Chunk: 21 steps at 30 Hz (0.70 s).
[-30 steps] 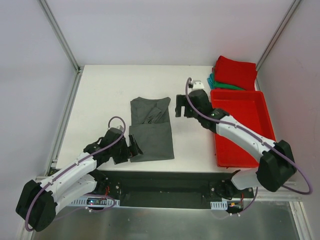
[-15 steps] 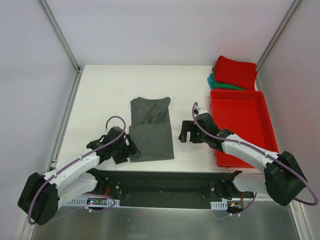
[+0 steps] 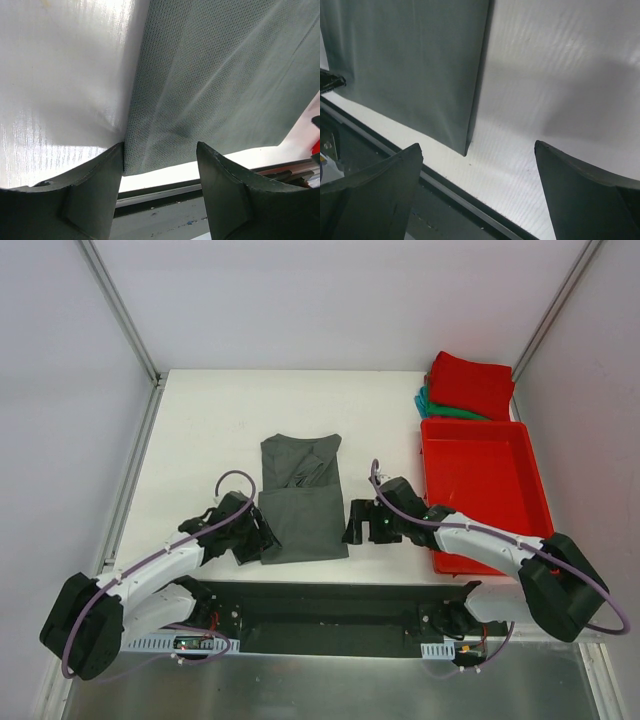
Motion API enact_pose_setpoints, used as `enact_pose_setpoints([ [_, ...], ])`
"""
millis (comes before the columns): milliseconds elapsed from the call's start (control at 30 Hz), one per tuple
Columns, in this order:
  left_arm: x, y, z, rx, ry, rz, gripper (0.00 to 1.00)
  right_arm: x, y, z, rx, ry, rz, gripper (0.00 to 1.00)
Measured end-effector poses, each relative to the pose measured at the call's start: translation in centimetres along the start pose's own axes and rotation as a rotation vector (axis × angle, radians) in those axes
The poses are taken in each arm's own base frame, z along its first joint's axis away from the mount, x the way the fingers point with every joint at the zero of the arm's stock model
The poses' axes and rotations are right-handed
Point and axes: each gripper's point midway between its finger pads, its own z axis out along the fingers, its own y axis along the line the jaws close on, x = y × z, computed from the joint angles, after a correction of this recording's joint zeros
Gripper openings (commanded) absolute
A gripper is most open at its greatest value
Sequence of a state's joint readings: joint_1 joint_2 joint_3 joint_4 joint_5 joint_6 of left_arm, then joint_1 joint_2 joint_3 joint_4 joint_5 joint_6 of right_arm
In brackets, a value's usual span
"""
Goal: Fold and stack the t-shirts
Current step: Grab one side of the 2/3 rectangular tshirt with both arms
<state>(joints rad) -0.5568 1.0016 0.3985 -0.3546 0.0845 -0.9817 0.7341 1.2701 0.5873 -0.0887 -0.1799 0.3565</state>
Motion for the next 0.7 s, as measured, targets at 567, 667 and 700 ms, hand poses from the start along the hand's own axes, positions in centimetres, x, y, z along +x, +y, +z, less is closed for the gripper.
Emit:
enact_pose_setpoints([
  [567, 1.6, 1.9, -1.0, -0.048, 0.047, -0.021, 0.36, 4.8, 1.9, 0.7, 0.008, 0.1, -0.078, 0.65],
  [667, 1.8, 2.3, -1.0, -0.067, 0.057, -0.026, 0.35, 5.1, 1.8, 1.0, 0.023, 0.105, -0.069, 0.59],
  [700, 1.9, 2.4, -1.0, -0.072, 0.06, -0.026, 0.34, 5.1, 1.9, 1.2, 0.023, 0.105, -0.069, 0.58],
])
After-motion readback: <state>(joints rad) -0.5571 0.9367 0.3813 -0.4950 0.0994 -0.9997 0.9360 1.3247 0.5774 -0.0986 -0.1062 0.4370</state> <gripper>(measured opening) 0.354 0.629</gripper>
